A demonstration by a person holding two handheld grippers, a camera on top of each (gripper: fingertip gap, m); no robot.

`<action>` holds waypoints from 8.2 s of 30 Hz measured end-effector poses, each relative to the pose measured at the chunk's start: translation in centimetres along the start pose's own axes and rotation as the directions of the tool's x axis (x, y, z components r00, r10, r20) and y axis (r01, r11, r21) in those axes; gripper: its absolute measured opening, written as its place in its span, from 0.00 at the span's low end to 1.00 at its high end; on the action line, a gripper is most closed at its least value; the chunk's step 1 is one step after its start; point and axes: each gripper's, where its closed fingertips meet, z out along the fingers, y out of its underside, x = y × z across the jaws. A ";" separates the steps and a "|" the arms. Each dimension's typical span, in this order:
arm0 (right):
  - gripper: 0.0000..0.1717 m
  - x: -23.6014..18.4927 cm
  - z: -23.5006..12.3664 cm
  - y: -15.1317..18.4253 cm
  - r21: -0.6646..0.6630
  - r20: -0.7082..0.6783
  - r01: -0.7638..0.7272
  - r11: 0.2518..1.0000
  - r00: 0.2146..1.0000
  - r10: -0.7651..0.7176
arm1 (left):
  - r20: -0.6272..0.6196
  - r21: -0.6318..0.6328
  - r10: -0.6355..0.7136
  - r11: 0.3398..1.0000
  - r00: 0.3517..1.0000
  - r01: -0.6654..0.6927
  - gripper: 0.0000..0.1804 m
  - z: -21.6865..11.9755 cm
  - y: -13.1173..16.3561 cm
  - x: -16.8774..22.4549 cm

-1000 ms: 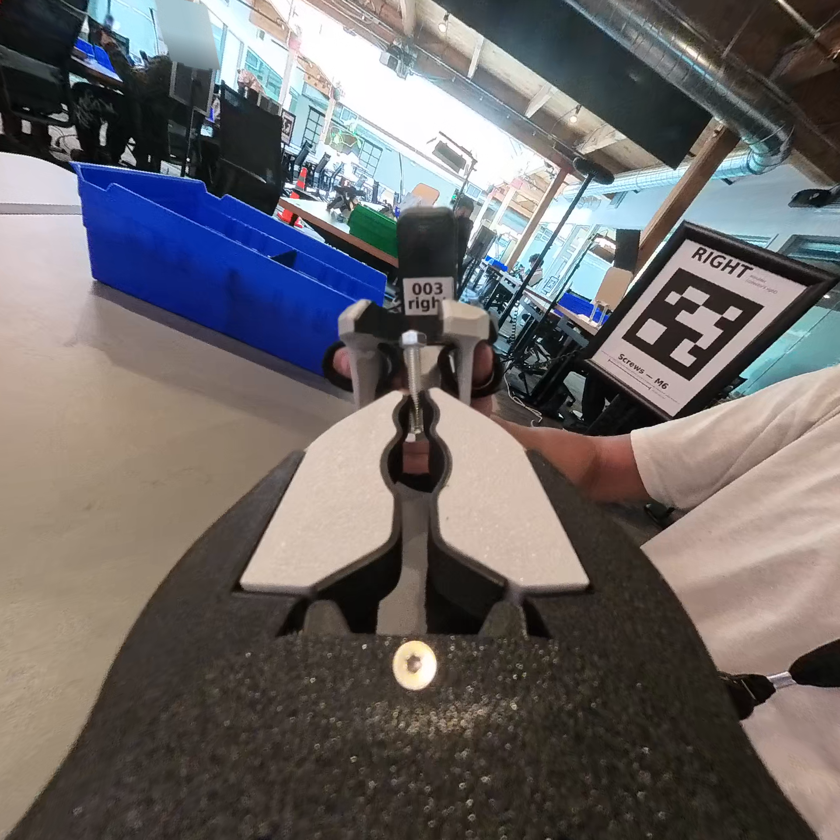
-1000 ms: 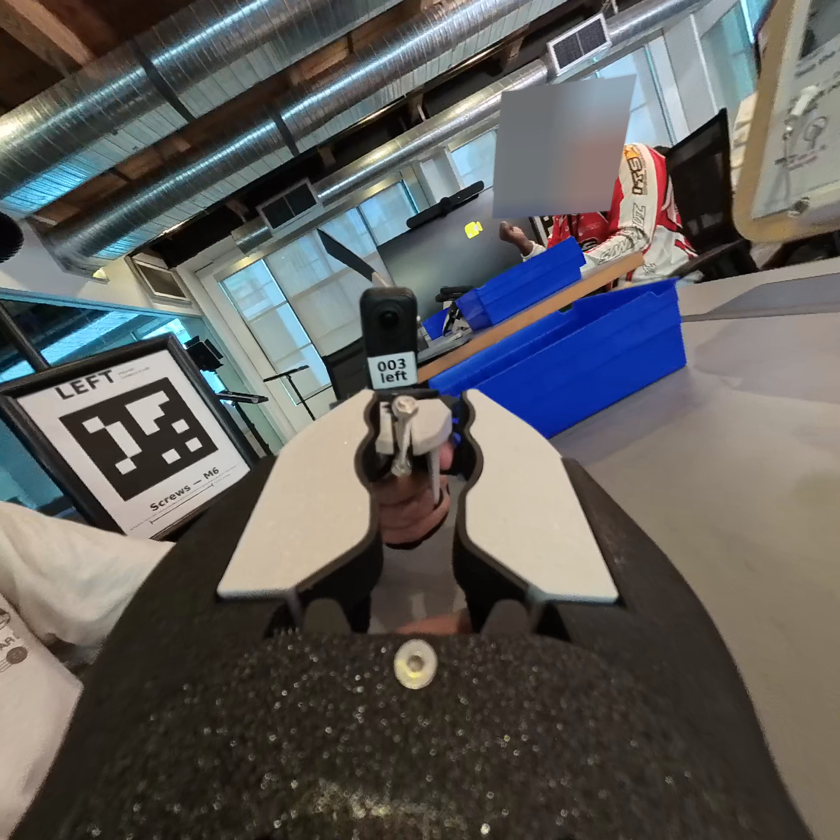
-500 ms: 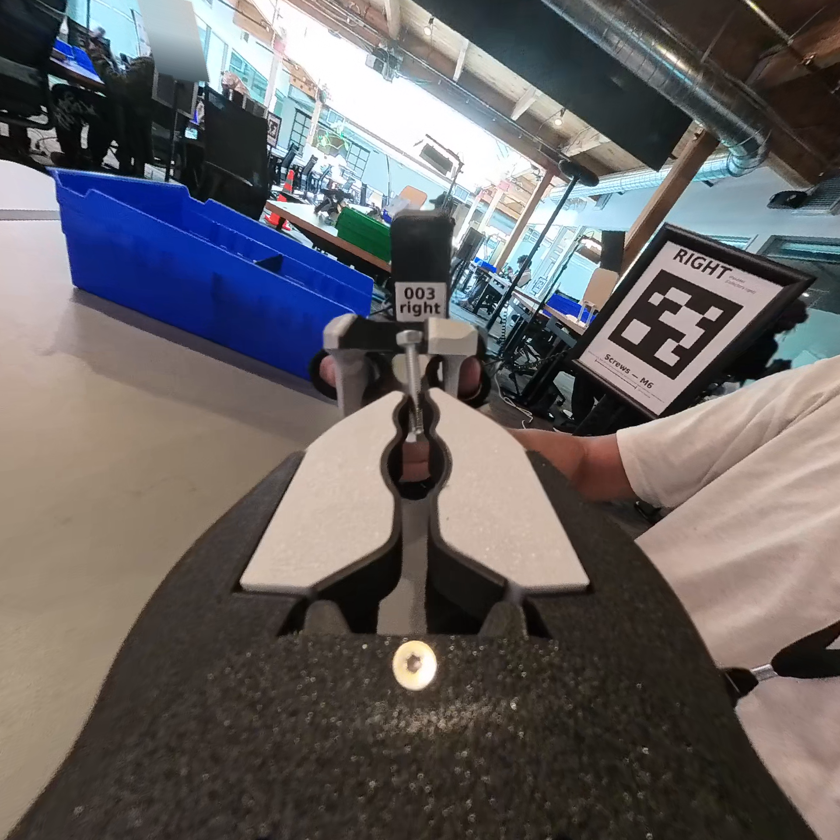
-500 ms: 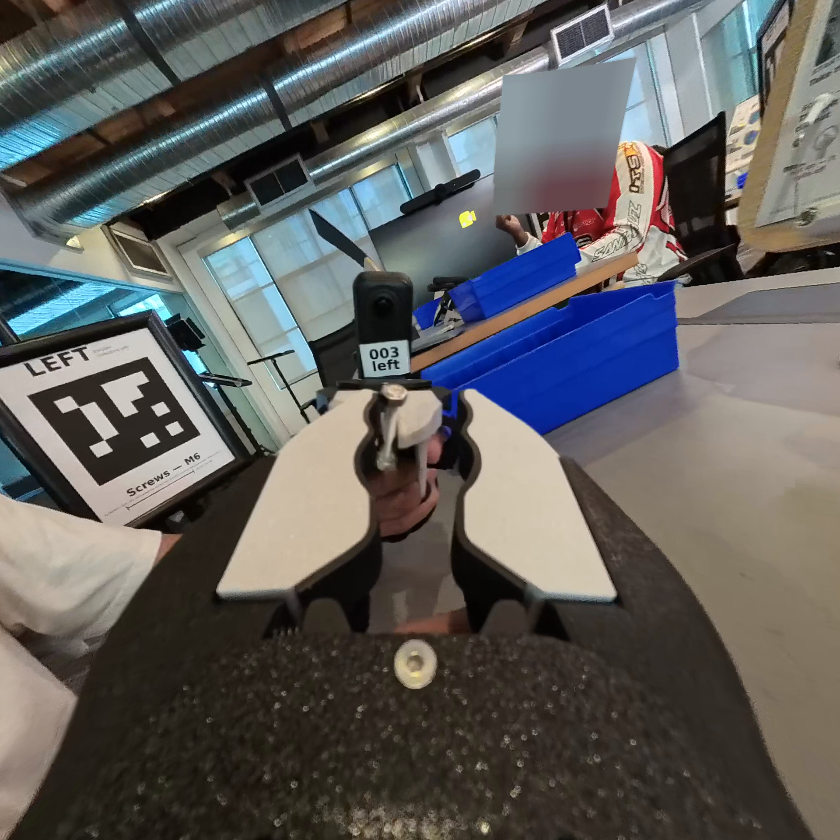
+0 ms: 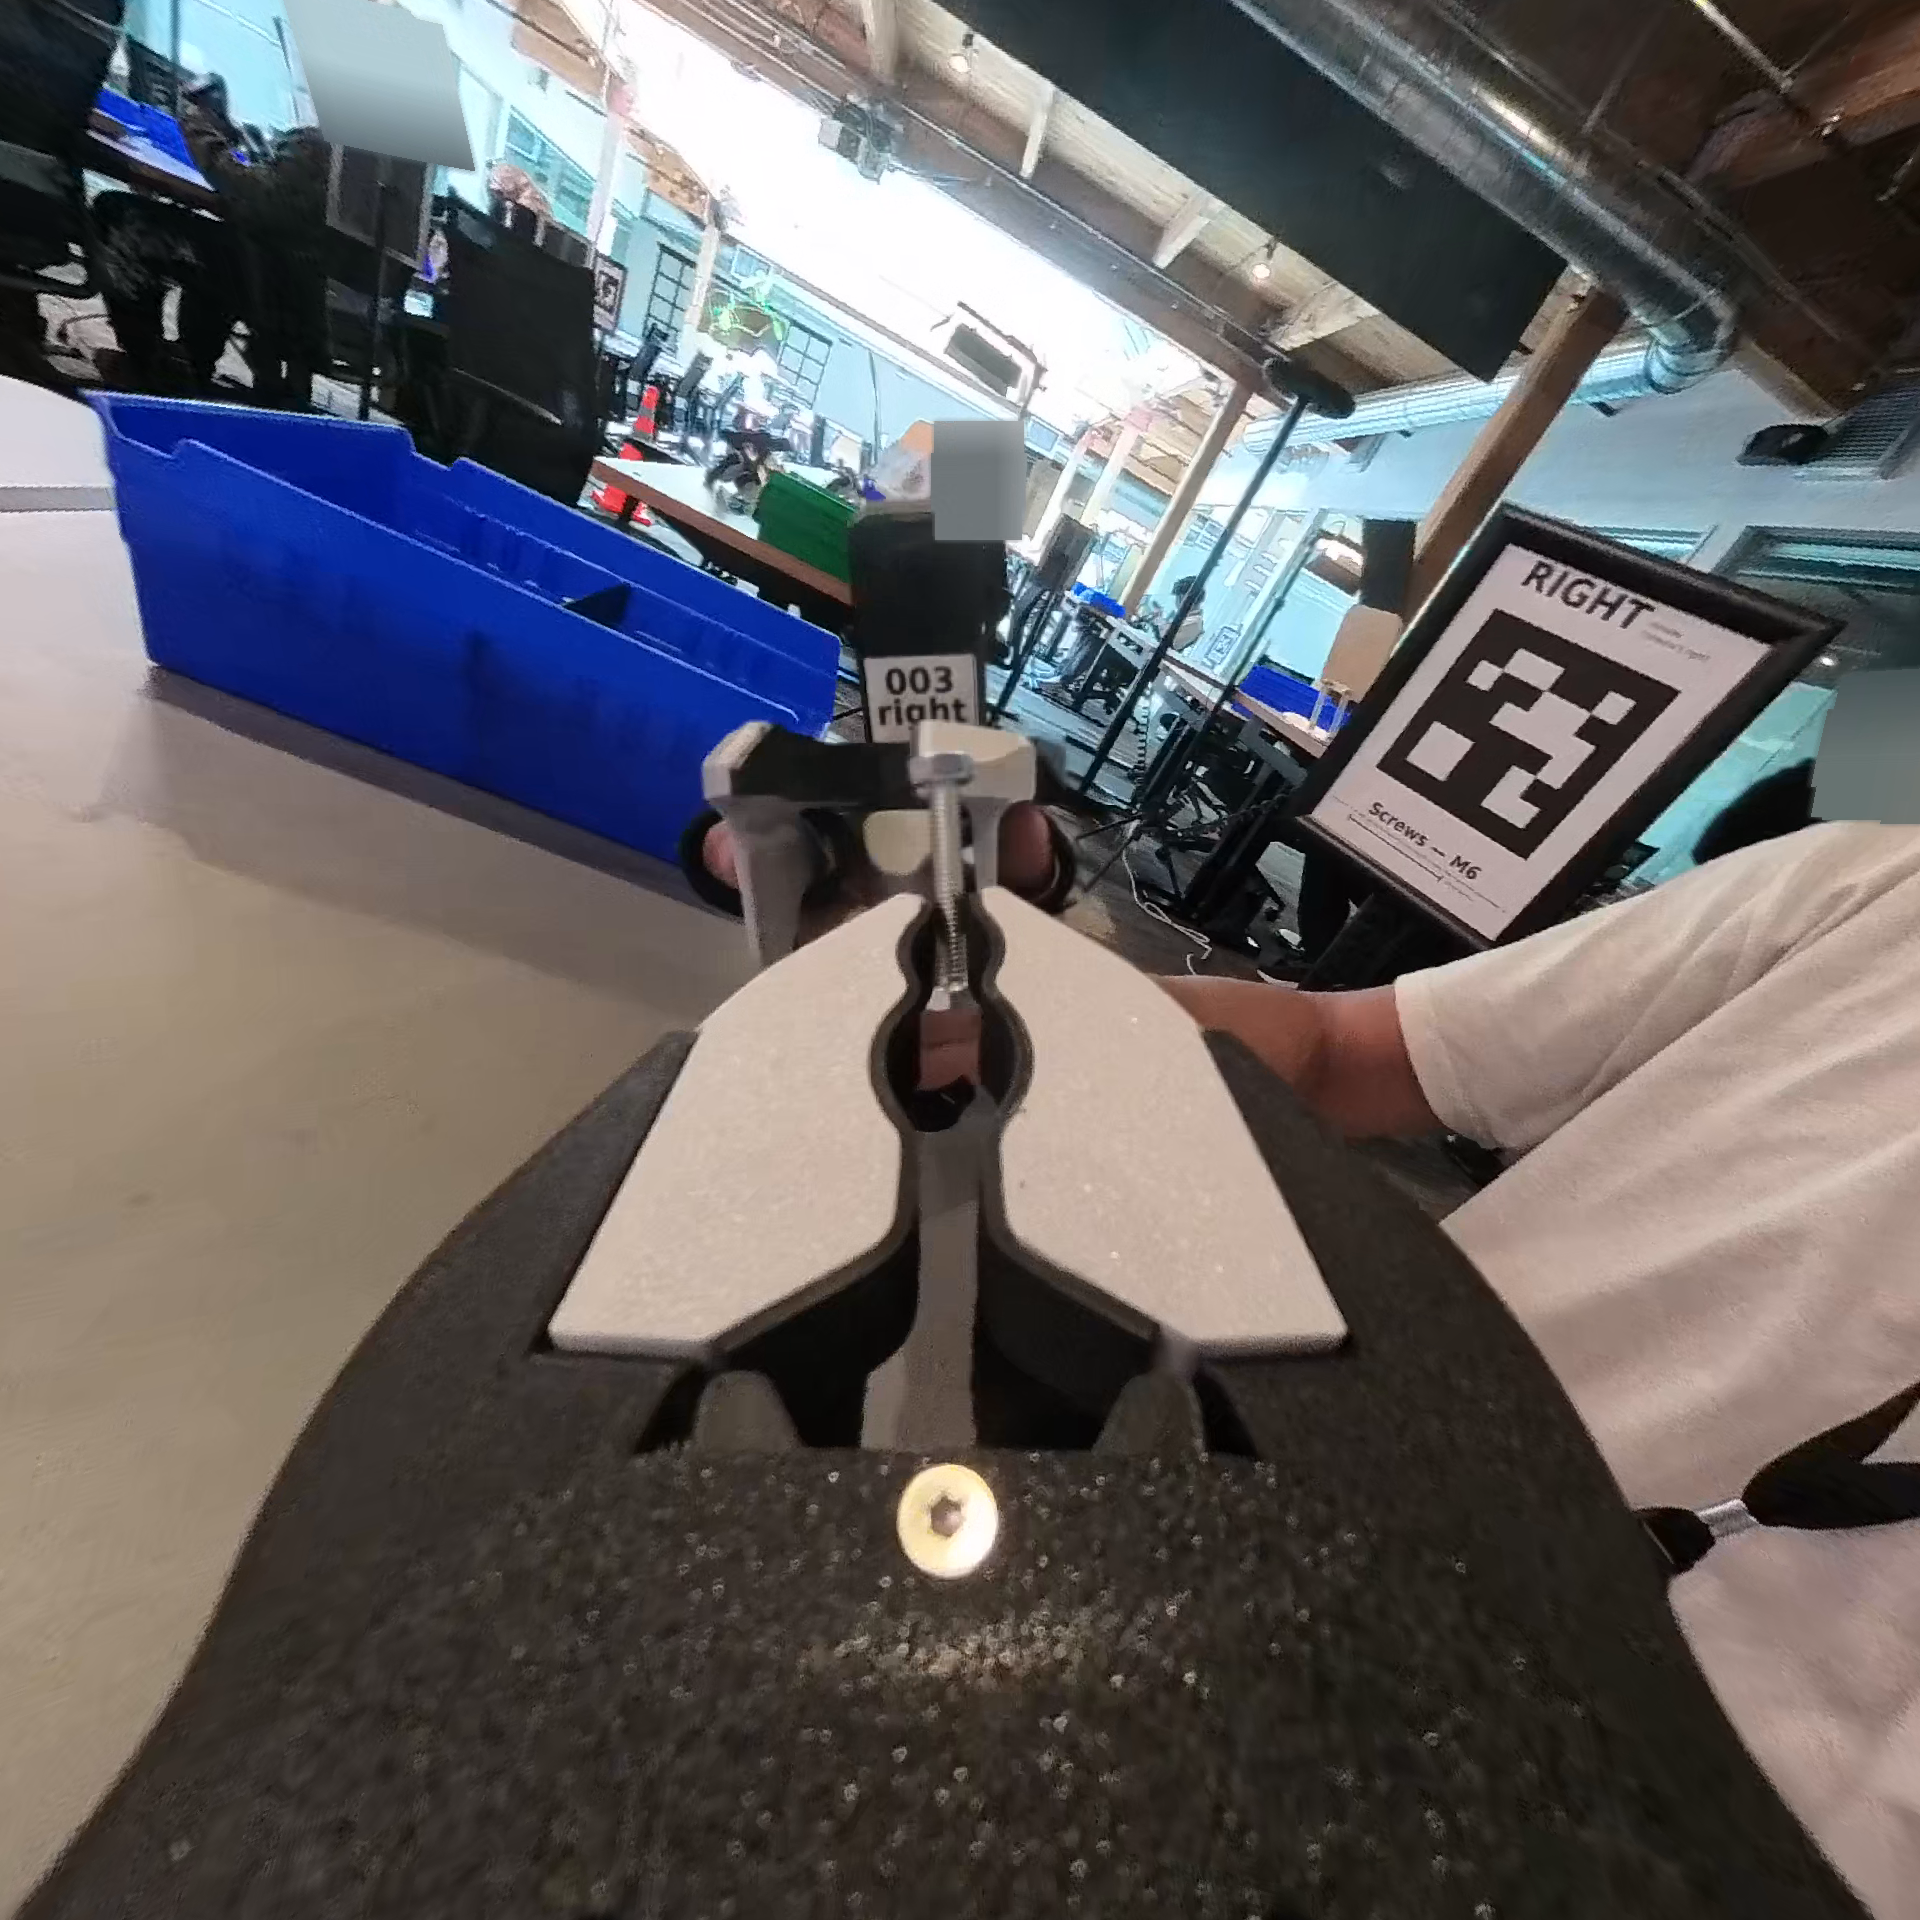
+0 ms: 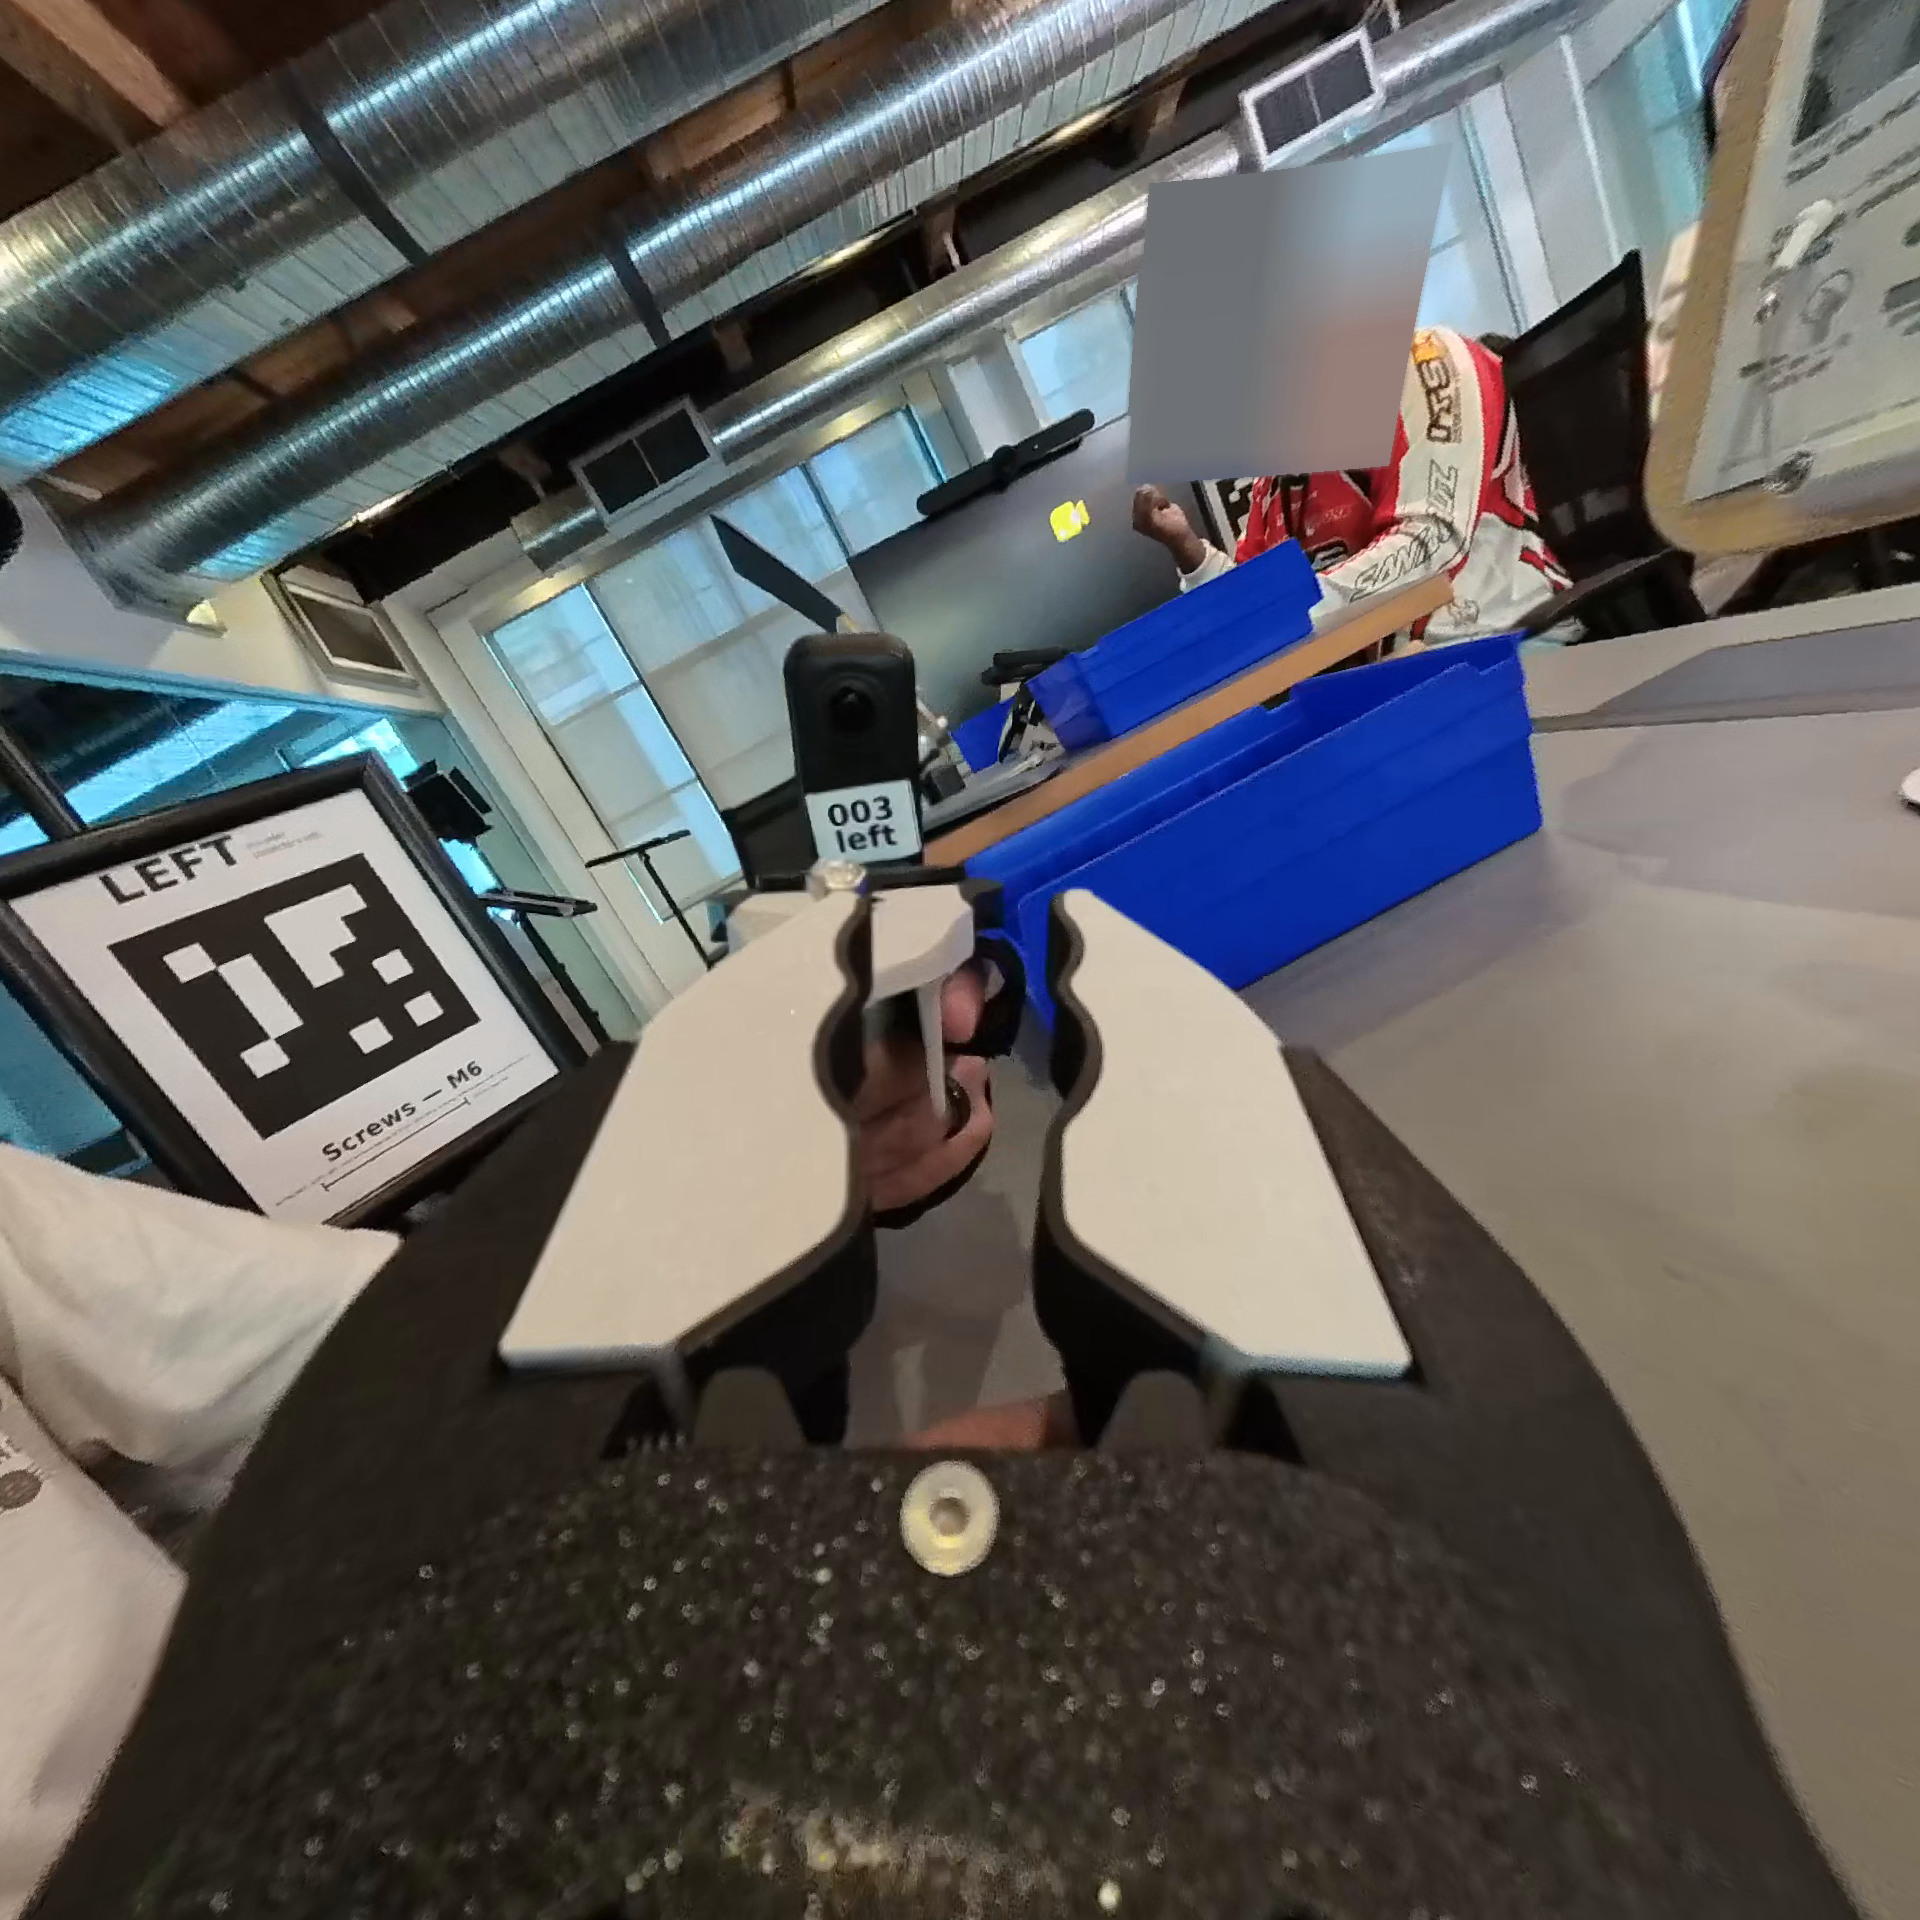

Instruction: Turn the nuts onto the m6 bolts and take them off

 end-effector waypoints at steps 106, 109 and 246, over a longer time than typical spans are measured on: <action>0.25 -1.1 -0.8 1.3 -0.344 0.005 0.136 0.929 0.990 -0.143 | 0.035 -0.125 0.024 0.992 0.999 -0.019 0.03 -0.6 1.2 -0.5; 0.23 0.4 -0.8 0.9 -0.306 -0.087 -0.115 0.945 0.992 0.093 | 0.122 -0.146 0.107 0.985 0.987 -0.089 0.03 -1.2 0.8 -1.3; 0.06 -2.6 -2.0 0.5 -0.552 0.102 0.730 0.403 0.539 -0.836 | 0.007 -0.193 -0.012 0.981 1.000 0.013 0.03 -2.3 1.4 -0.5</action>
